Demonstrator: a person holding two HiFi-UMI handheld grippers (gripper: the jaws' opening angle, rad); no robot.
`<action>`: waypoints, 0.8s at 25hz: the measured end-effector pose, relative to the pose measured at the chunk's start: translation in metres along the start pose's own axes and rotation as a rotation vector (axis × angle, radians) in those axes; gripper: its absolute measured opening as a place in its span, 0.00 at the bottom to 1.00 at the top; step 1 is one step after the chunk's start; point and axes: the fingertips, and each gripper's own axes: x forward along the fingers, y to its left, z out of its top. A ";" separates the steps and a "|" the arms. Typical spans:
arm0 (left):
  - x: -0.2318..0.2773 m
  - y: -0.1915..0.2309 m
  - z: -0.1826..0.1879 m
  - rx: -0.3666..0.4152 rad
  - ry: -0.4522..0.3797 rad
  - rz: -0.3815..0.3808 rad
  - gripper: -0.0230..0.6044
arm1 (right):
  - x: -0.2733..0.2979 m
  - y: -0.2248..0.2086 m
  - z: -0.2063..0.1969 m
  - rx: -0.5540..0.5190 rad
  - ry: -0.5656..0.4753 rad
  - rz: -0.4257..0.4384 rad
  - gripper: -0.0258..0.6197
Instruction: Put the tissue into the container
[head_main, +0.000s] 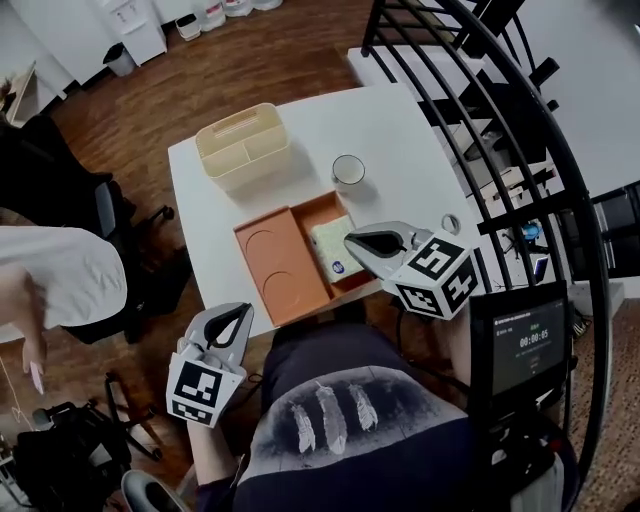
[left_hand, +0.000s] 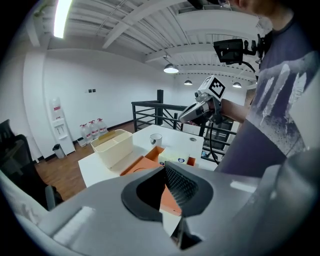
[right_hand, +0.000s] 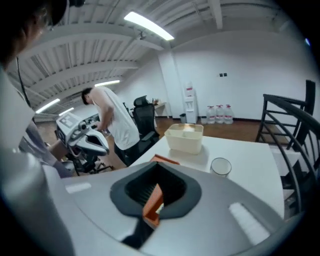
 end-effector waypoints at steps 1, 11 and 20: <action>0.003 -0.006 0.003 -0.003 0.000 0.004 0.06 | -0.006 0.005 0.002 0.004 -0.022 0.049 0.04; 0.030 -0.051 0.031 -0.056 -0.018 0.076 0.06 | -0.031 0.013 -0.012 -0.031 -0.069 0.300 0.04; 0.042 -0.077 0.042 -0.108 -0.015 0.106 0.06 | -0.051 0.005 -0.015 -0.035 -0.065 0.362 0.04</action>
